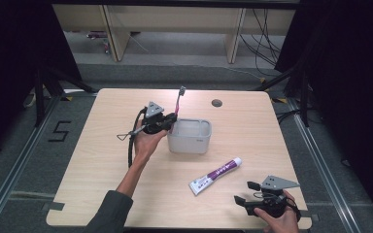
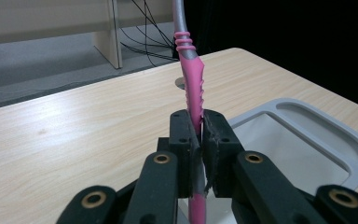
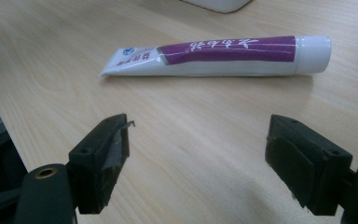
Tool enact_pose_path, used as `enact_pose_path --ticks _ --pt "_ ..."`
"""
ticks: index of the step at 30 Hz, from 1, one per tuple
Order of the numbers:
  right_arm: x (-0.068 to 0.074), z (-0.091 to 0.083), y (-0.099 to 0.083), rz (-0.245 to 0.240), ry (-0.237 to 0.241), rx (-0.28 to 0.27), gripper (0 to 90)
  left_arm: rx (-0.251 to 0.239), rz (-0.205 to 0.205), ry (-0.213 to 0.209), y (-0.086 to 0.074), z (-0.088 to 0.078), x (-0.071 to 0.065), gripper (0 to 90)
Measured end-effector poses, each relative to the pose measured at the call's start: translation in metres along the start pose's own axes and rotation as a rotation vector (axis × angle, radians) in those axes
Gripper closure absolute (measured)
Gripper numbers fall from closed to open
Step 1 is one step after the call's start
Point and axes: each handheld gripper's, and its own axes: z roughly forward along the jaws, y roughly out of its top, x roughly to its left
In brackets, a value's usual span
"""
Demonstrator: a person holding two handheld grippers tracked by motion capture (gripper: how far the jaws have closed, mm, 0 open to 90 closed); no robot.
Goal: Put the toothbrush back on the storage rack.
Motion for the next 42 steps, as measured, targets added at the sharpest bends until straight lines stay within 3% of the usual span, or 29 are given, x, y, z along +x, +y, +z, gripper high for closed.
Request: enact_pose_path --ticks 6,8,16,22,25,26,28,31,32,33,37,42 --pt "0.0 0.001 0.0 -0.004 0.0 -0.002 22.5 -0.001 0.009 0.013 0.001 -0.002 -0.001 79.7" --pt "0.0 0.001 0.0 0.001 0.001 0.002 22.5 0.022 0.039 0.03 0.001 -0.003 -0.004 80.7" --pt "0.0 0.0 0.0 -0.003 -0.005 -0.001 22.5 0.023 0.045 0.045 0.003 -0.008 -0.004 78.7" --pt "0.0 0.0 0.0 -0.002 -0.007 -0.002 22.5 0.023 0.02 0.037 0.005 -0.014 -0.005 68.5" --pt "0.0 0.0 0.0 -0.002 -0.004 -0.002 22.5 0.025 0.012 0.04 0.007 -0.019 -0.008 57.0" --pt "0.003 0.0 0.0 0.037 0.008 0.006 22.5 0.034 0.018 0.04 0.007 -0.021 -0.008 53.7" --pt "0.002 0.0 0.0 0.024 0.007 0.007 22.5 0.056 0.039 0.042 0.007 -0.023 -0.009 47.0" --pt "0.0 0.001 0.0 -0.006 0.004 -0.004 22.5 0.078 0.037 0.054 0.008 -0.028 -0.011 35.6" --pt "0.001 0.001 -0.001 0.019 -0.001 -0.004 22.5 0.078 0.037 0.054 0.008 -0.028 -0.011 33.7" --pt "0.0 0.001 0.0 -0.004 -0.004 -0.005 22.5 0.081 0.037 0.054 0.01 -0.031 -0.012 32.2" --pt "0.0 0.001 0.0 -0.003 -0.005 -0.002 22.4 0.095 0.016 0.026 0.011 -0.038 -0.013 28.9" --pt "0.001 0.001 0.0 0.005 -0.005 0.001 22.5 0.099 0.021 0.033 0.012 -0.044 -0.011 25.7"
